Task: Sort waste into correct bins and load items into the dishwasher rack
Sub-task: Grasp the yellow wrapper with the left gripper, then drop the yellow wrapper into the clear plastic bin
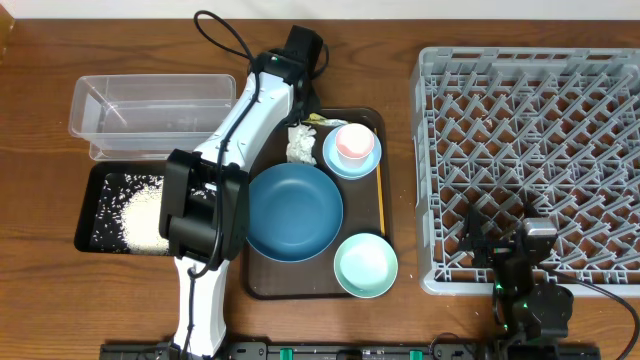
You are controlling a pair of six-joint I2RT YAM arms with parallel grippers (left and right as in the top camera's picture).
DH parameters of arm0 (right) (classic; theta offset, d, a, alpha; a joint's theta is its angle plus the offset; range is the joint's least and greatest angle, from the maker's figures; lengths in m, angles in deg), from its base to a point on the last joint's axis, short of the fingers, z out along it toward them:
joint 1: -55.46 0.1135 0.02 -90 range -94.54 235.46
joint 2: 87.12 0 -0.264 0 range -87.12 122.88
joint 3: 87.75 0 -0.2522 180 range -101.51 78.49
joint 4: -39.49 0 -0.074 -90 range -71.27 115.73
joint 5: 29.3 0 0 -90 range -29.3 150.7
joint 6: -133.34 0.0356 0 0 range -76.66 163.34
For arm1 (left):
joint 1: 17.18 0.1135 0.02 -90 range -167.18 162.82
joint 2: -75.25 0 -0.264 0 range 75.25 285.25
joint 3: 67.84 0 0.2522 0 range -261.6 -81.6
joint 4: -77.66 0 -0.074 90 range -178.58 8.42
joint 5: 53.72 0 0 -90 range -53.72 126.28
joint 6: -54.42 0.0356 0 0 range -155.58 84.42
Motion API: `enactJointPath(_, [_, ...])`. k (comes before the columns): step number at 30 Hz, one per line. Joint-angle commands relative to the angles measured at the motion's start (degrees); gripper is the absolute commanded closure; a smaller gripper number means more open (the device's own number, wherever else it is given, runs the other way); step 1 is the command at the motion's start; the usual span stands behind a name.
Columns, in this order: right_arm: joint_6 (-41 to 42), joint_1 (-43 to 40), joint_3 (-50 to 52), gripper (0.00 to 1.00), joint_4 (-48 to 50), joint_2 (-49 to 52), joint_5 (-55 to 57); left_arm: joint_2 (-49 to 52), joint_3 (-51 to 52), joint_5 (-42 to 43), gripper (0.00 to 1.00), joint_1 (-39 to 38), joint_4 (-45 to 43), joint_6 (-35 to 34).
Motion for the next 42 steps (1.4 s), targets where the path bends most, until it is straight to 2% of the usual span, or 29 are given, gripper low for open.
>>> enactJointPath(1, [-0.5, -0.4, 0.1, 0.01, -0.2, -0.2, 0.3, -1.8, 0.0, -0.7, 0.94, 0.1, 0.9, 0.4])
enactJointPath(16, [-0.5, -0.4, 0.1, 0.01, -0.2, -0.2, 0.3, -11.2, 0.0, -0.9, 0.94, 0.3, 1.9, 0.3])
enactJointPath(25, [-0.5, -0.4, 0.1, 0.01, -0.2, -0.2, 0.3, -16.5, 0.0, -0.9, 0.94, 2.9, 3.2, 0.3])
enactJointPath(34, [-0.5, -0.4, 0.1, 0.01, -0.2, -0.2, 0.3, -22.6, 0.0, -0.9, 0.94, 10.8, -1.9, 0.3])
enactJointPath(42, [-0.5, -0.4, 0.1, 0.01, -0.2, -0.2, 0.3, -21.6, 0.0, -0.9, 0.94, 20.3, -4.2, -1.2])
